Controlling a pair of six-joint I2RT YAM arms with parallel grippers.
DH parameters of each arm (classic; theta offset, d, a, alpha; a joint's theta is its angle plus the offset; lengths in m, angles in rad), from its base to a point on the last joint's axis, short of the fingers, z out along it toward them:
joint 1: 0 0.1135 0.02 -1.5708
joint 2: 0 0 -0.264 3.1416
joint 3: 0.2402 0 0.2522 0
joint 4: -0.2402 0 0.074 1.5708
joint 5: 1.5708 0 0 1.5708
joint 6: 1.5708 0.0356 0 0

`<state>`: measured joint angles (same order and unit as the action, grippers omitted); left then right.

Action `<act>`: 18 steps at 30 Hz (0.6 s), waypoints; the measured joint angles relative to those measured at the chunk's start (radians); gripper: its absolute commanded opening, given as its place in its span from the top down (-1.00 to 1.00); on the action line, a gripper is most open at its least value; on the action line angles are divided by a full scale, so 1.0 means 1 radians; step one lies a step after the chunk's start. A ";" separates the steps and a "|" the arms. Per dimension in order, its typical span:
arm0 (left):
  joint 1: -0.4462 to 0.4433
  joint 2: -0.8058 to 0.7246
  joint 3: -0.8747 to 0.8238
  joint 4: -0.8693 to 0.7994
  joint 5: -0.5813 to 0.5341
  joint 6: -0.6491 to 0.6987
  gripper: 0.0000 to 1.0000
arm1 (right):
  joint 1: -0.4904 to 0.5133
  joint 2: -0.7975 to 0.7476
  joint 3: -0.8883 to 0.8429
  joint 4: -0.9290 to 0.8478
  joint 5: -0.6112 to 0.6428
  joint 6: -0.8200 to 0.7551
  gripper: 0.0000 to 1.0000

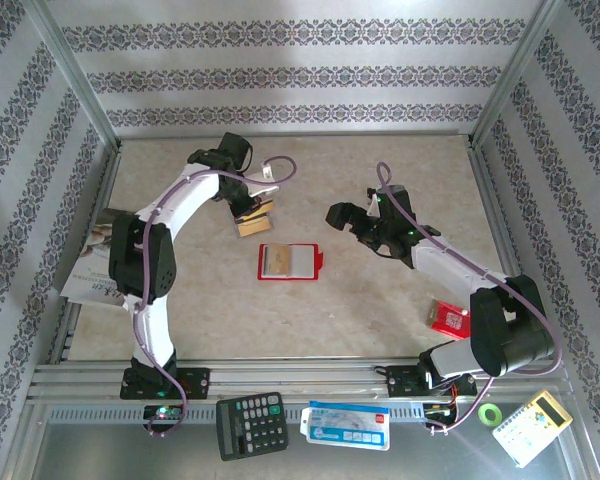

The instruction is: Take the credit cards out of the card holder

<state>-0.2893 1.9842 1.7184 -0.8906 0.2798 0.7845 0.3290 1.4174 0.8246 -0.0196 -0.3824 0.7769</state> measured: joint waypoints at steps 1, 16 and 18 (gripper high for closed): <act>0.002 0.009 0.008 -0.012 -0.001 0.021 1.00 | 0.000 -0.002 0.000 0.000 0.000 0.000 -0.96; 0.053 0.085 0.076 -0.061 0.024 0.178 1.00 | 0.000 -0.016 0.000 0.000 -0.001 0.005 -0.96; 0.054 0.094 0.076 -0.069 0.032 0.181 1.00 | 0.000 -0.016 0.000 0.000 -0.001 0.005 -0.96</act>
<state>-0.2352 2.0781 1.7939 -0.9596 0.3119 0.9657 0.3290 1.4010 0.8246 -0.0193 -0.3832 0.7818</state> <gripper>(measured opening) 0.046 0.982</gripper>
